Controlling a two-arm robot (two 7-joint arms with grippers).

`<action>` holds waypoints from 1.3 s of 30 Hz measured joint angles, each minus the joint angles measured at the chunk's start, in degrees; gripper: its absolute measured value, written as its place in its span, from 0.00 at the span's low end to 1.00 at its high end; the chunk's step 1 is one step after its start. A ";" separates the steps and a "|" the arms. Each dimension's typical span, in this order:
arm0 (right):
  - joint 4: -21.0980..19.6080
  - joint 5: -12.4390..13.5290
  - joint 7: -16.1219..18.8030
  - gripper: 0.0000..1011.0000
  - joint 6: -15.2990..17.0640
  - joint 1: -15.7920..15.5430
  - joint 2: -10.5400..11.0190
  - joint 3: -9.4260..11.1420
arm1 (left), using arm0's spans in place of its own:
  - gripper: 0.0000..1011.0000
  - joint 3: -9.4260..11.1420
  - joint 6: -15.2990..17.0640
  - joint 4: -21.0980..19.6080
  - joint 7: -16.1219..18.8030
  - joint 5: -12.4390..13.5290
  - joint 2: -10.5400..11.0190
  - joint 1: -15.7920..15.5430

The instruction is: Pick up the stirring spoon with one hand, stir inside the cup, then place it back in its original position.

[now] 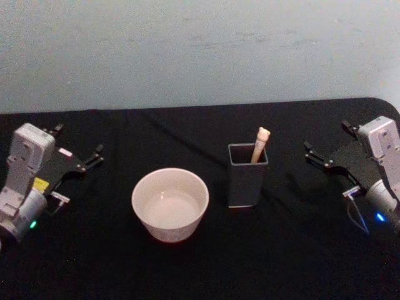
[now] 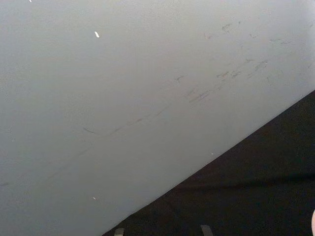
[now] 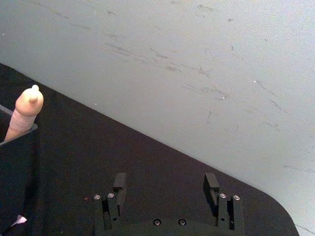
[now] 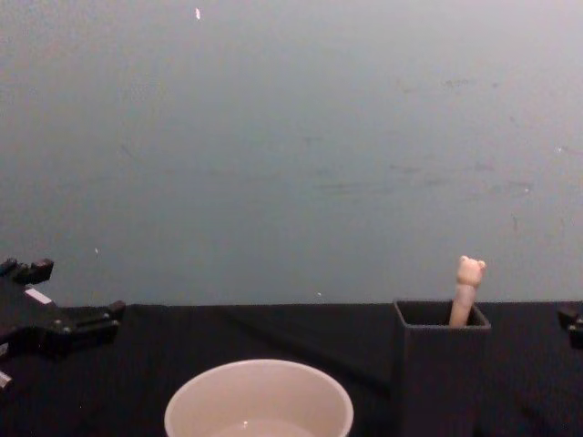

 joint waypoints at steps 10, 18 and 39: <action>0.00 0.00 0.00 0.99 0.00 0.00 0.00 0.00 | 0.99 0.00 0.00 0.00 0.00 0.00 0.00 0.00; 0.00 0.00 0.00 0.99 0.00 0.00 0.00 0.00 | 0.99 0.00 0.00 0.00 0.00 0.00 0.00 0.00; 0.00 0.00 0.00 0.99 0.00 0.00 0.00 0.00 | 0.99 0.00 0.00 0.00 0.00 0.00 0.00 0.00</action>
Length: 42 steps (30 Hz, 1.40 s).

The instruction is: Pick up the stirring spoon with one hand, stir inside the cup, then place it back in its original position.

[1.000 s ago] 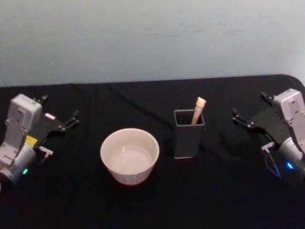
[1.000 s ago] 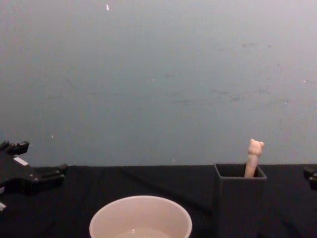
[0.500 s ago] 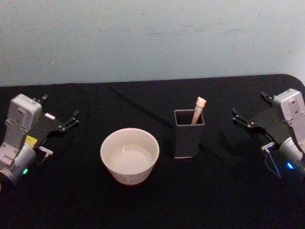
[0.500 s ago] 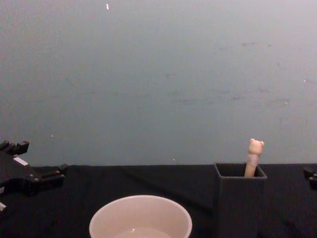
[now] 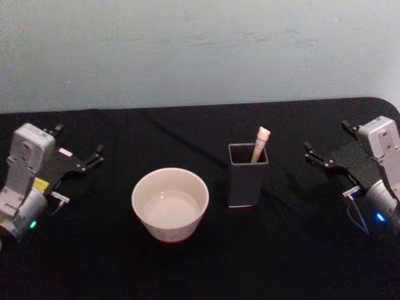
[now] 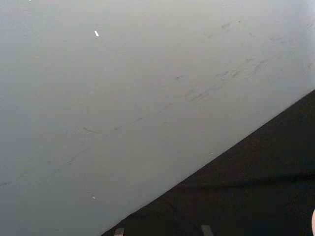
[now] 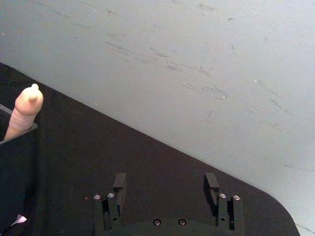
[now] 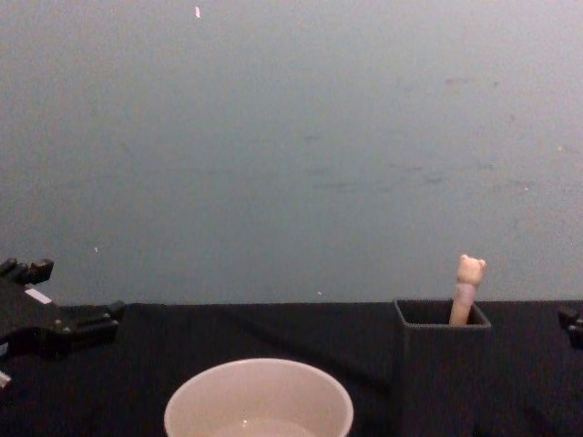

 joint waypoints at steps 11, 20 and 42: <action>0.00 0.00 0.00 0.99 0.00 0.00 0.00 0.00 | 0.99 0.00 0.00 0.00 0.00 0.00 0.00 0.00; 0.00 0.00 0.00 0.99 0.00 0.00 0.00 0.00 | 0.99 0.00 0.00 0.00 0.00 0.00 0.00 0.00; 0.00 0.00 0.00 0.99 0.00 0.00 0.00 0.00 | 0.99 0.00 0.00 0.00 0.00 0.00 0.00 0.00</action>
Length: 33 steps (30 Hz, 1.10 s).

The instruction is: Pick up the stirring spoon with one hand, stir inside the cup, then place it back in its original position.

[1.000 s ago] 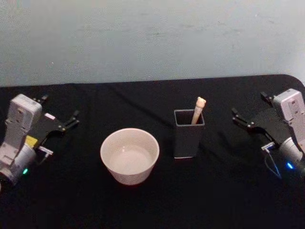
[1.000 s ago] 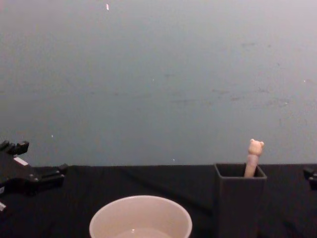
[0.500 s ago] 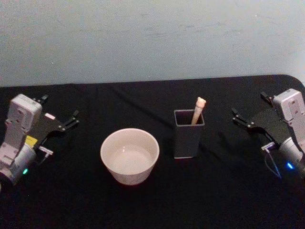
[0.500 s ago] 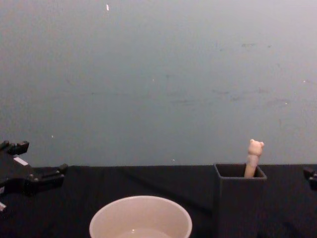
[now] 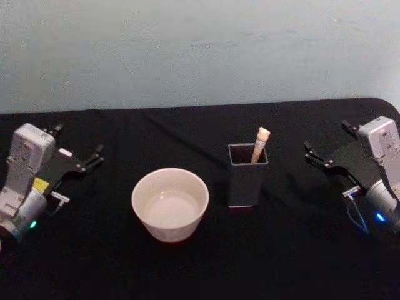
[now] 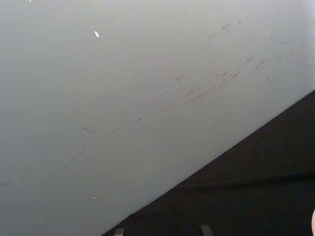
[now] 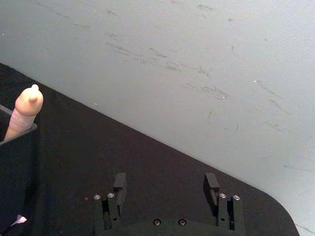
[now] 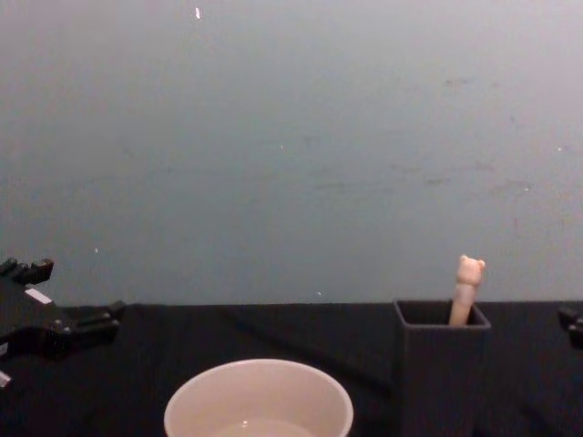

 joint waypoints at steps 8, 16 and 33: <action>0.00 0.00 0.00 0.99 0.00 0.00 0.00 0.00 | 0.99 0.00 0.00 0.00 0.00 0.00 0.00 0.00; -0.51 0.28 1.13 0.99 -0.15 -0.33 -0.09 0.60 | 0.99 0.00 0.00 0.00 0.00 0.00 0.00 0.00; -8.62 16.93 17.94 0.99 5.36 -3.79 -0.05 5.86 | 0.99 0.00 0.00 0.00 0.00 0.00 0.00 0.00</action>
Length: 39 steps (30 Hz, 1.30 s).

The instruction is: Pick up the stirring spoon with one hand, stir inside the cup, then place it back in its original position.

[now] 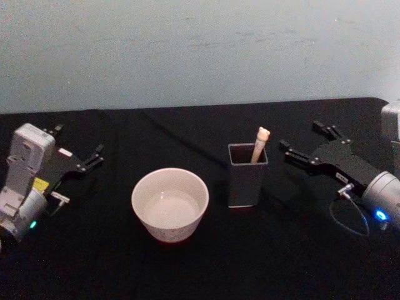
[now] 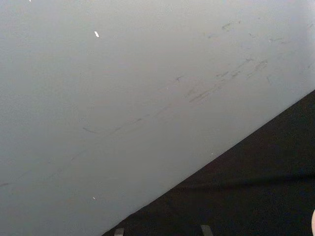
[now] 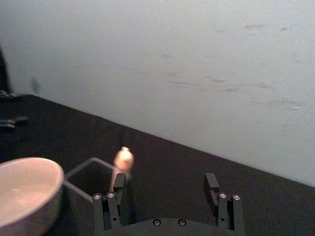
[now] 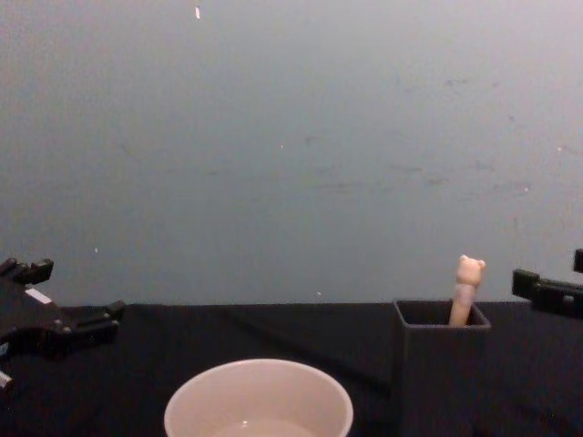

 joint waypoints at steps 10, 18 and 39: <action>1.08 3.10 5.52 0.99 3.58 1.60 -2.48 -0.35 | 0.99 0.00 0.00 0.00 0.00 0.00 0.00 0.00; 5.20 1.68 6.29 0.99 4.65 4.82 -5.80 -1.45 | 0.99 0.00 0.00 0.00 0.00 0.00 0.00 0.00; 8.69 -1.05 7.16 0.99 4.39 7.39 -8.70 -1.84 | 0.99 0.00 0.00 0.00 0.00 0.00 0.00 0.00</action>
